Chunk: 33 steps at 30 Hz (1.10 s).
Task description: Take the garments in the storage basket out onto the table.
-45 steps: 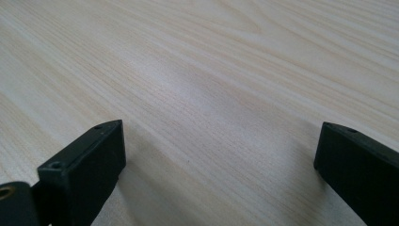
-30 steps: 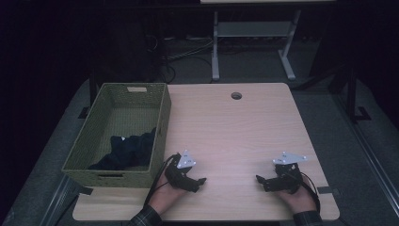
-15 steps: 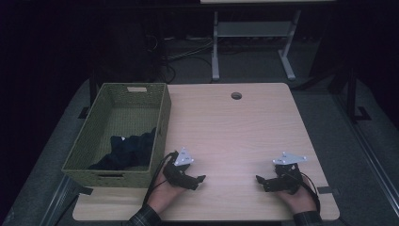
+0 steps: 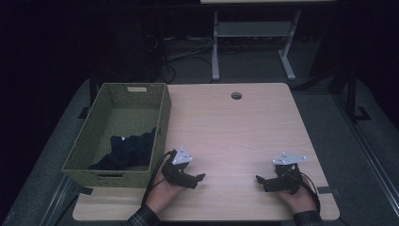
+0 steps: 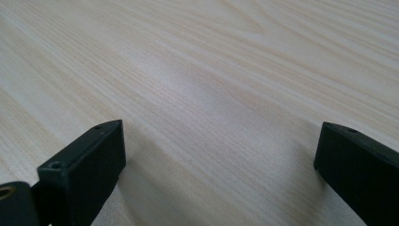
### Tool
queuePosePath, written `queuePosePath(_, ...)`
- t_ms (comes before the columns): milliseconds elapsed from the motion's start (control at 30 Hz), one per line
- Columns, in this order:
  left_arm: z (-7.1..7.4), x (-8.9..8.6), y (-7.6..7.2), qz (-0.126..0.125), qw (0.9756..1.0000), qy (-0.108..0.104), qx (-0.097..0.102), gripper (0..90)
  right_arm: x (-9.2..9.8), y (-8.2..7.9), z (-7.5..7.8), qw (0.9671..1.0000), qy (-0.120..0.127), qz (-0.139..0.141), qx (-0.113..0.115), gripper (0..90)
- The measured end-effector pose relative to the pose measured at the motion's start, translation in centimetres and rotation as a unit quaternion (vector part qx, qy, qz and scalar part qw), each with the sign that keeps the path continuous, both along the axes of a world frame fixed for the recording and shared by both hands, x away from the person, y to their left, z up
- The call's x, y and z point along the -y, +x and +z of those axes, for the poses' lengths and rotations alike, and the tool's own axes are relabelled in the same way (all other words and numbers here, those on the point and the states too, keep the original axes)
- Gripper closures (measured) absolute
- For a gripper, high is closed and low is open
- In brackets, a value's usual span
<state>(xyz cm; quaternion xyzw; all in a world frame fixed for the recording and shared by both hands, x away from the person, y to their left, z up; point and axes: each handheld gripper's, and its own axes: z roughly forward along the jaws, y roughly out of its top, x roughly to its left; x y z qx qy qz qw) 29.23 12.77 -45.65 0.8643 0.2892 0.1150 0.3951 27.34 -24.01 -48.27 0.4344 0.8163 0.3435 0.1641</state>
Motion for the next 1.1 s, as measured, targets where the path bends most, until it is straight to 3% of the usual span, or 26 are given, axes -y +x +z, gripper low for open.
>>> queuePosePath(1100, 2.8, -0.1, 0.1, 0.007, 0.9999, -0.01, 0.007, 14.0, 0.0, 0.0, 0.0, 1.0, 0.0, 0.001, 0.0, 2.4)
